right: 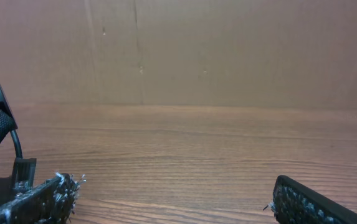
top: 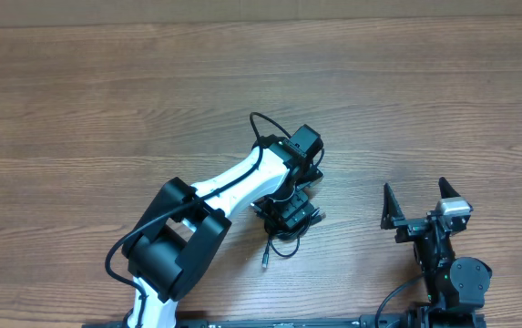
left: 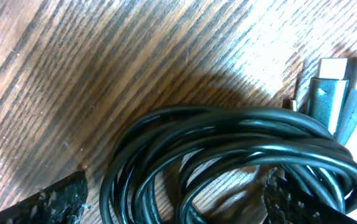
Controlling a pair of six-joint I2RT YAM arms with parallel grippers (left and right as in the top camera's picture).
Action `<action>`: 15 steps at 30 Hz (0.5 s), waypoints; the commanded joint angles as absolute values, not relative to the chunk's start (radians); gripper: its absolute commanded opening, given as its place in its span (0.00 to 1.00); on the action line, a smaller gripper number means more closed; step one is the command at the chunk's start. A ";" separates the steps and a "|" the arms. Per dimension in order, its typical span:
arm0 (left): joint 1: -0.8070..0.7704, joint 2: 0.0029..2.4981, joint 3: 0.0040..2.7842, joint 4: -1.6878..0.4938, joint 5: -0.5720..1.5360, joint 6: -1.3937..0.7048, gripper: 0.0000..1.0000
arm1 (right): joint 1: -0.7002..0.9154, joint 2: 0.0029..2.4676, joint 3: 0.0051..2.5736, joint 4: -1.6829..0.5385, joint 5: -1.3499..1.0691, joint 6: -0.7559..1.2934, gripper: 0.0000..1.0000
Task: Untangle cables
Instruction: 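Lower the left gripper onto the coil and close on the loops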
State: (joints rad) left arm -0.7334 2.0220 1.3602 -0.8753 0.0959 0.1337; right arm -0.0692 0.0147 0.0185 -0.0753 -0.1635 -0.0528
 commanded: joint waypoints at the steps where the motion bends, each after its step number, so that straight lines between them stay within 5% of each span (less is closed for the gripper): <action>1: -0.741 2.041 1.356 -0.878 0.105 0.156 0.91 | -0.061 0.003 0.008 -0.073 -0.151 -0.057 1.00; 15: -0.741 2.041 1.356 -0.846 0.101 0.157 0.88 | -0.061 0.003 0.008 -0.073 -0.151 -0.057 1.00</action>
